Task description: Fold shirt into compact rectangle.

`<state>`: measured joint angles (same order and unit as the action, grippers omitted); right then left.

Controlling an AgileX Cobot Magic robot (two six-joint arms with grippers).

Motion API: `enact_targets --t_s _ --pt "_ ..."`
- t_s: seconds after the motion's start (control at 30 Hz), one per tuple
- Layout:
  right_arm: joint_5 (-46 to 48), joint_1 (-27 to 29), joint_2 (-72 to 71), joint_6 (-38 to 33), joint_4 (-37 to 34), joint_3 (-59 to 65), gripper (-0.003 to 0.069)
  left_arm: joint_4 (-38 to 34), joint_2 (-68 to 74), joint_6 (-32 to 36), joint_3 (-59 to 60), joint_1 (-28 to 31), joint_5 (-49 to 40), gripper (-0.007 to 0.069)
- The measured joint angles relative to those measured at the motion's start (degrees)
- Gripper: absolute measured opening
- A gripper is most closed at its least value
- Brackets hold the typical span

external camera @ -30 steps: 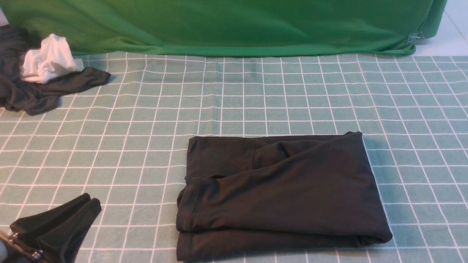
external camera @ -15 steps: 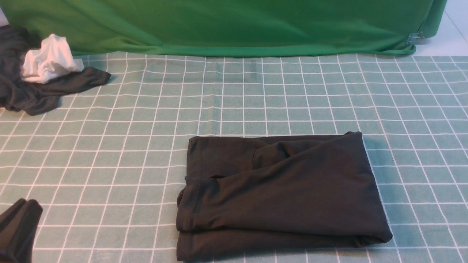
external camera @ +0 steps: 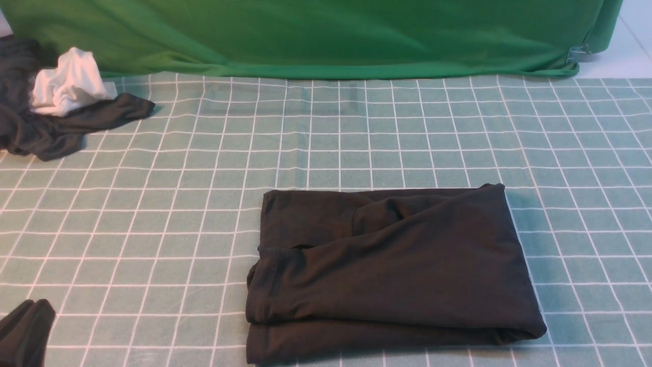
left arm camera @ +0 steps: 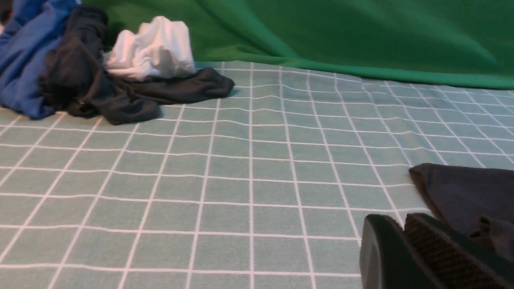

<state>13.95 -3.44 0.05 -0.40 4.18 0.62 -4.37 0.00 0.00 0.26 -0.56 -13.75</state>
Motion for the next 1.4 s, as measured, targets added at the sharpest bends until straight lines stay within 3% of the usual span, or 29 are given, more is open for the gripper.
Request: enact_targets --t_s 1.4 --pt "0.00 0.00 0.00 0.00 -0.02 0.00 0.0239 0.00 0.00 0.00 0.00 1.10 -0.06 0.0035"
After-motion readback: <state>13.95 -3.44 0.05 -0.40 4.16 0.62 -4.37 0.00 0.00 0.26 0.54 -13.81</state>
